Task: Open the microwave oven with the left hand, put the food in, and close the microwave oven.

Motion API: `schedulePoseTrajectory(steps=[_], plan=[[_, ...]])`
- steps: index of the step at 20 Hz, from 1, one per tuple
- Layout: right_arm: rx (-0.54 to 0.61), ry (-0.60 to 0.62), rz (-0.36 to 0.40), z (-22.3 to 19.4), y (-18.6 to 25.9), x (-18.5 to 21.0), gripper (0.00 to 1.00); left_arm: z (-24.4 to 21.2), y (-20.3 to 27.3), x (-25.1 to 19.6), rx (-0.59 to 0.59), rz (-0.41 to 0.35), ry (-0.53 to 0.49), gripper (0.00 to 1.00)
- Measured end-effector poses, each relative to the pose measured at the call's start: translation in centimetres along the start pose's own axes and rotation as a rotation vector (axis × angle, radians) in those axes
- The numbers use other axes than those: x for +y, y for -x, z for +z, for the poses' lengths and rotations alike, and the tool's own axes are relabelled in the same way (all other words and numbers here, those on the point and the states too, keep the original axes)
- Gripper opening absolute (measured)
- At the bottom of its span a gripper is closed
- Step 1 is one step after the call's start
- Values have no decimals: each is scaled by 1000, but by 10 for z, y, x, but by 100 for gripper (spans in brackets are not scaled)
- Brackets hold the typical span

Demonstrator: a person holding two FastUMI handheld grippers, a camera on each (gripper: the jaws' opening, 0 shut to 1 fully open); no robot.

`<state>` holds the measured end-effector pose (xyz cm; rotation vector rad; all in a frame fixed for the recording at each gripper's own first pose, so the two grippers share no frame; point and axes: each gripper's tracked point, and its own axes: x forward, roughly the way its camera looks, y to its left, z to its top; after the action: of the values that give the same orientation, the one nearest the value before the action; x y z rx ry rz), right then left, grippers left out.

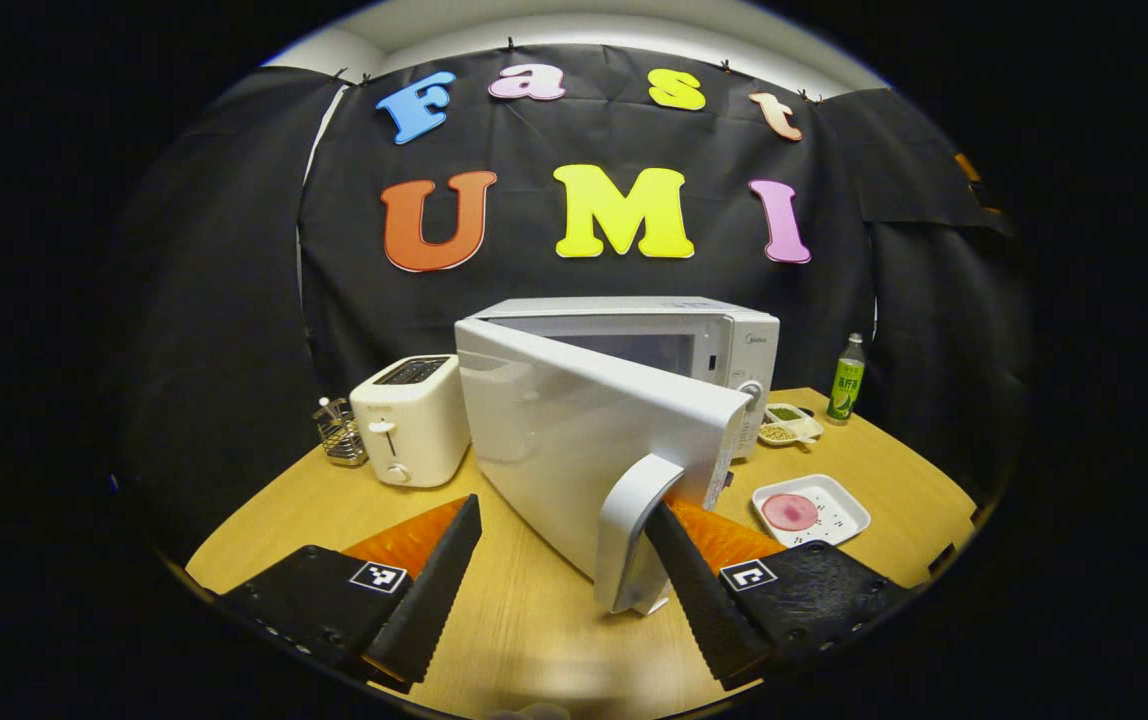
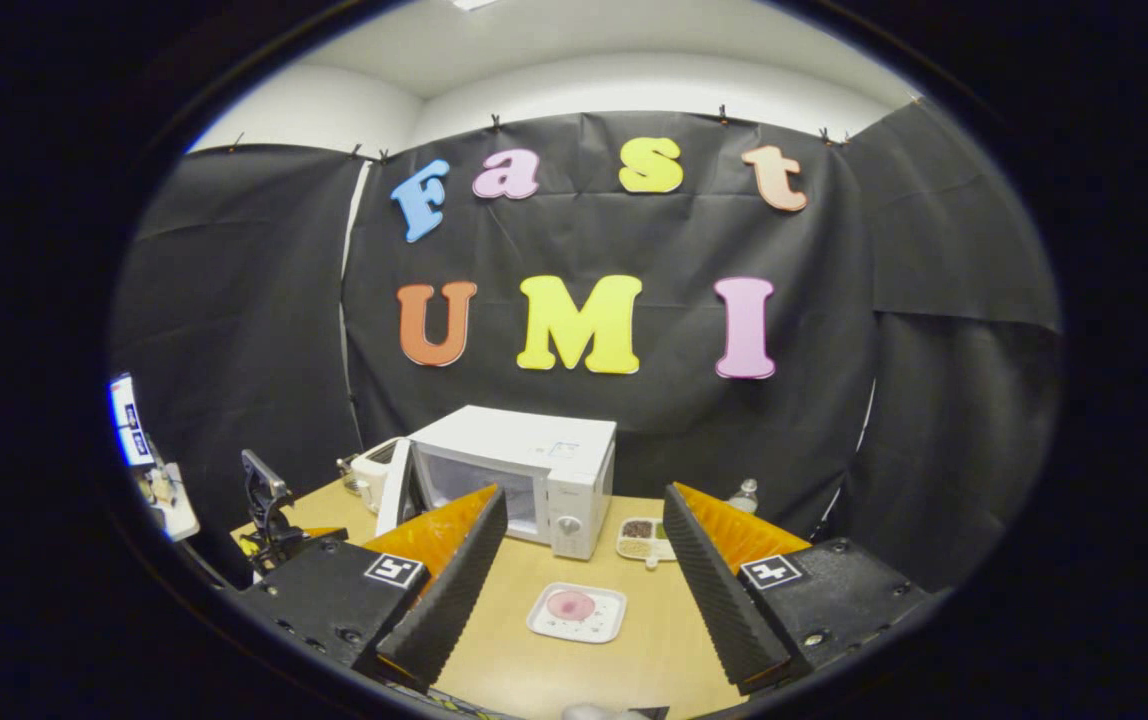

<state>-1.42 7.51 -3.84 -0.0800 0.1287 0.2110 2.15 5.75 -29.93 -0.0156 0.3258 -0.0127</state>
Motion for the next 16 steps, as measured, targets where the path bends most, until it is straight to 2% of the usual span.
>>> schedulePoseTrajectory(steps=[6,9,13,14,16], plan=[[19,-17,47,-19,-5,30,95,-15,38,76,36,136,2,98],[49,-25,55,-34,-11,36,95,-13,59,106,9,198,26,98],[74,-34,66,-48,-23,41,95,-13,84,128,8,250,50,98],[77,-41,63,-52,-27,38,100,-12,90,129,4,255,57,98],[76,-84,60,-57,-33,31,100,-6,99,124,-5,251,65,98]])
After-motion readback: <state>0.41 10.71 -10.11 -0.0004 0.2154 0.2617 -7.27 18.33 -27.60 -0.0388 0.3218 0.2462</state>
